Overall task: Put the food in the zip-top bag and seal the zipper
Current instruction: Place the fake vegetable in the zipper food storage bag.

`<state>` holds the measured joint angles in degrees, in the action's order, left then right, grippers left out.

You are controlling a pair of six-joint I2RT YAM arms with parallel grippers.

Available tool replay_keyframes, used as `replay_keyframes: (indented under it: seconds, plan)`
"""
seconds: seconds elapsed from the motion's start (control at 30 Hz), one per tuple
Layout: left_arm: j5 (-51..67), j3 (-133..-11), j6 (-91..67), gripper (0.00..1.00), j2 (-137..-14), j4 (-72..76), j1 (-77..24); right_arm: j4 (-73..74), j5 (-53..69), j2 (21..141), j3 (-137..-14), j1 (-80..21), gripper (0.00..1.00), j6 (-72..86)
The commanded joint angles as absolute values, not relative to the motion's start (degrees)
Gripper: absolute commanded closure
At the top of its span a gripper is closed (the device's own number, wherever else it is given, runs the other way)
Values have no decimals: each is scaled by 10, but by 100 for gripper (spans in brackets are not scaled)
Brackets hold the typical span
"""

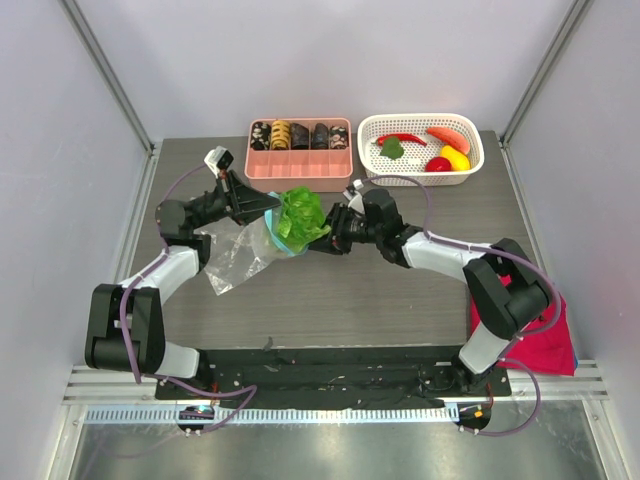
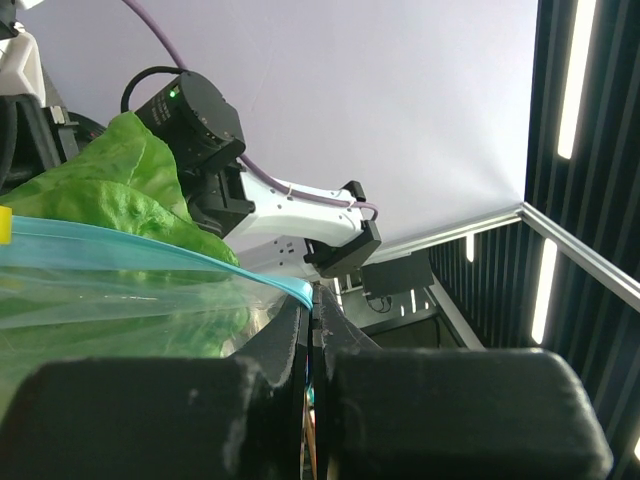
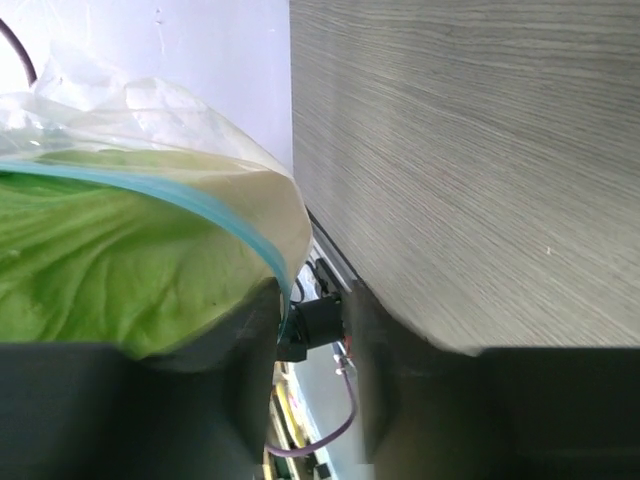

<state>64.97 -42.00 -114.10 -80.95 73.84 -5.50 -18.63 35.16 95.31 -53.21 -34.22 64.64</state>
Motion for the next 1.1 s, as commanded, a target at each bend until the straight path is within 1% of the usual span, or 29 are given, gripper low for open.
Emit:
replay_keyframes:
  seconds: [0.0,0.03,0.07,0.1,0.23,0.27,0.3,0.33,0.37,0.4,0.43,0.47,0.5,0.53,0.57,0.6,0.63,0.7,0.73,0.77,0.8,0.83,0.9,0.97,1.03,1.07]
  plan:
    - [641,-437,-1174,100,-804,886,-52,-239,357,953,-557,-349,77,658]
    - [642,-436,-1177,100,-804,886,-51,-239,358,950,-559,-349,83,655]
    - [644,-433,-1176,100,-804,886,-48,-228,359,947,-560,-348,97,650]
    - [647,-432,-1178,100,-805,886,-45,-216,362,942,-563,-348,99,642]
    - [675,-433,-1176,100,-812,865,-37,-154,356,900,-571,-337,99,611]
    - [689,-445,-1138,100,-811,791,-37,-103,352,890,-575,-331,99,582]
    - [722,-453,-1108,100,-810,738,-33,-72,347,882,-581,-330,99,566]
    - [731,-461,-1075,100,-796,690,-29,-39,331,873,-595,-328,99,547]
    - [738,-478,-970,100,-785,552,-26,27,324,854,-603,-326,99,528]
    - [742,-492,-897,100,-767,447,-25,52,316,846,-610,-327,99,496]
    - [728,-513,-776,100,-730,308,-25,73,299,836,-620,-327,99,483]
    - [696,-594,-637,100,-710,87,-25,123,286,823,-628,-327,99,469]
    - [645,-648,-365,100,-703,-239,-32,140,278,817,-636,-327,99,448]
    - [554,-688,-294,100,-705,-321,-67,154,273,812,-648,-327,99,440]
    - [527,-745,-247,100,-710,-377,-80,184,259,808,-654,-327,99,431]
    - [492,-768,-196,100,-715,-457,-93,197,251,798,-659,-328,99,416]
    - [436,-800,-183,100,-724,-486,-111,207,248,795,-670,-328,99,405]
    - [399,-825,-142,100,-729,-557,-133,256,240,790,-711,-328,99,388]
    - [357,-839,-129,100,-729,-574,-144,275,231,787,-728,-327,99,363]
    - [346,-838,-118,100,-725,-586,-168,319,194,786,-749,-328,99,347]
    - [335,-833,-101,100,-720,-600,-177,338,178,782,-788,-328,99,327]
    - [307,-812,-99,100,-714,-600,-188,358,170,780,-801,-331,99,293]
    - [294,-768,-100,100,-693,-588,-213,374,173,780,-816,-342,99,266]
    - [258,-744,-100,100,-678,-563,-252,379,205,783,-822,-367,99,251]
    - [203,-718,-105,100,-675,-546,-278,395,196,794,-828,-413,99,213]
    - [208,-711,-108,100,-678,-541,-286,397,194,795,-820,-419,99,211]
